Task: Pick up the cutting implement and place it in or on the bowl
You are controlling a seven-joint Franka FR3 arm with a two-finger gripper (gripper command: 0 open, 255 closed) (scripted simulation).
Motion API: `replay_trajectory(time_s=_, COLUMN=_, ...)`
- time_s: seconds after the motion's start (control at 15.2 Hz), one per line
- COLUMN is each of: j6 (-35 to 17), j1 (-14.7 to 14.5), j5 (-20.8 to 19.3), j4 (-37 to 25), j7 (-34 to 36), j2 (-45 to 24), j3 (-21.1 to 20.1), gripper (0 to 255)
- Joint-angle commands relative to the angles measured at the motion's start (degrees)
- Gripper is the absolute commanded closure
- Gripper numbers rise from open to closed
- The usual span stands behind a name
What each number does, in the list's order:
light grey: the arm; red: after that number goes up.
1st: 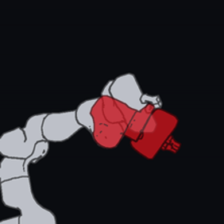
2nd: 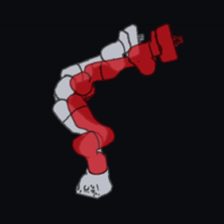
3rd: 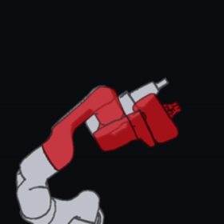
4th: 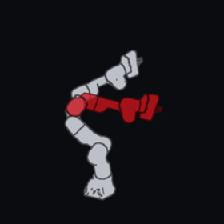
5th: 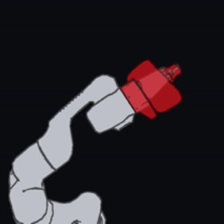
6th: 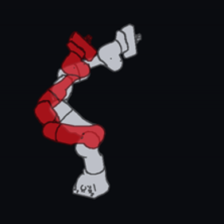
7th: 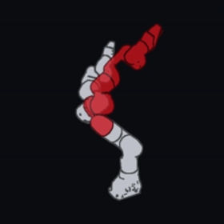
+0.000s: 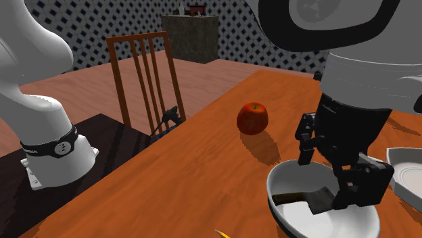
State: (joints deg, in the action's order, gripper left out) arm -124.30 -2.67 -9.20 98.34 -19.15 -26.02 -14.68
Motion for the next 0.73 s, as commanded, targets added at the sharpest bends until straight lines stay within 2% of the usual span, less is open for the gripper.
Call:
replay_trajectory(time_s=0.0, j6=2.34, j1=0.10, j5=0.49, j4=-0.98, j7=-0.27, j2=1.41, j3=-0.27, gripper=0)
replay_trajectory(time_s=0.13, j6=5.15, j1=0.19, j5=1.02, j4=-2.39, j7=-0.60, j2=2.86, j3=-0.53, gripper=0)
replay_trajectory(time_s=0.66, j6=5.15, j1=0.19, j5=1.02, j4=-2.39, j7=-0.60, j2=2.86, j3=-0.53, gripper=0)
